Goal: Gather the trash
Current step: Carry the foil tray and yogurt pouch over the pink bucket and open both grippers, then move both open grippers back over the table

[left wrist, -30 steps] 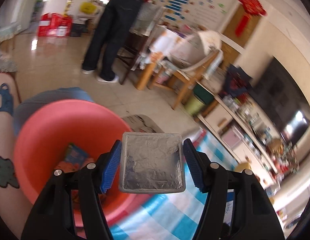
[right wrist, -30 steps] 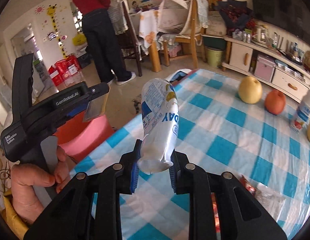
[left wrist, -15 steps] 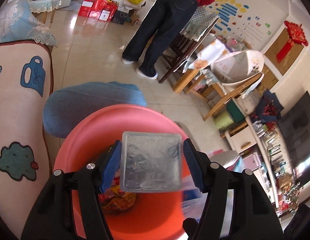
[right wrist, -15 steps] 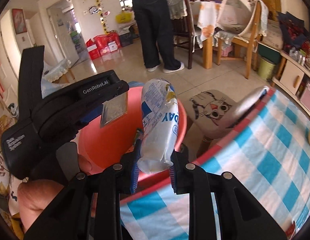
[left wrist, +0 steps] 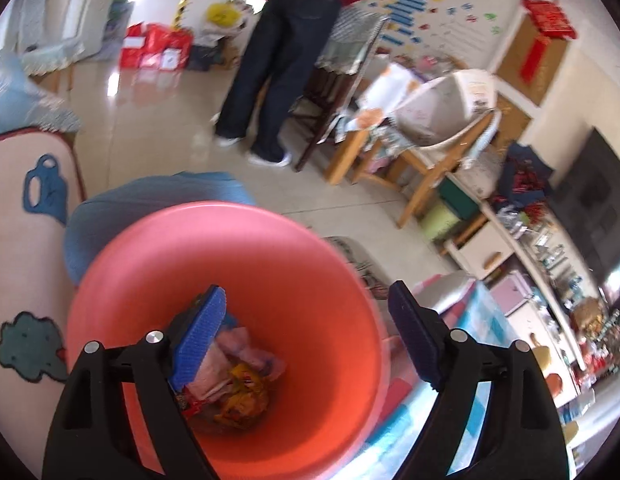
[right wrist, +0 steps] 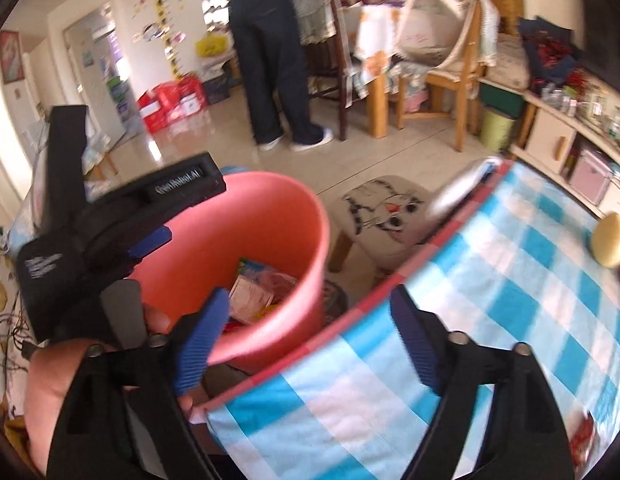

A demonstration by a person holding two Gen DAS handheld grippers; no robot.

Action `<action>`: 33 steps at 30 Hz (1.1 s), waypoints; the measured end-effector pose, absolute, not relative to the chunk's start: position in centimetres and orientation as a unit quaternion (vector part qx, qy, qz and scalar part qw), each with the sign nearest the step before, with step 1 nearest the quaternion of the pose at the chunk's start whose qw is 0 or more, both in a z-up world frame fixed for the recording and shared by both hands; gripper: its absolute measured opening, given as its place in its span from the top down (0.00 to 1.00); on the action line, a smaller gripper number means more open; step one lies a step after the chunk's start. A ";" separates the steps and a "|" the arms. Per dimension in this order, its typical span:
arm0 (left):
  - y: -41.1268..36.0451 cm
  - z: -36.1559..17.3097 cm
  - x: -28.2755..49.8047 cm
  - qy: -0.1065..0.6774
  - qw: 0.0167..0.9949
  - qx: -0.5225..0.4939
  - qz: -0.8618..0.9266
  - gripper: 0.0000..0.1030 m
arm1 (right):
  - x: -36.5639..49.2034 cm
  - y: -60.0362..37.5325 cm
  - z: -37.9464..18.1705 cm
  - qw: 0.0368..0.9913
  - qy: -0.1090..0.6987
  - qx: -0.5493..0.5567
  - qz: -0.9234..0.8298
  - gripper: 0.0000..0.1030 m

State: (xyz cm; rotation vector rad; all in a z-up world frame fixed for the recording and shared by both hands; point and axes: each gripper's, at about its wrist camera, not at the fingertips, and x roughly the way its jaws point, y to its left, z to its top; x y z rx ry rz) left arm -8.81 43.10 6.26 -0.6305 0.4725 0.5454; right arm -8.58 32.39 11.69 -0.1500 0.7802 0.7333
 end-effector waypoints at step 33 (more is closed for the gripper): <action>16.6 7.4 -14.8 0.250 0.965 -0.061 -0.049 0.07 | -19.0 3.2 13.8 0.941 0.303 0.056 0.137 0.08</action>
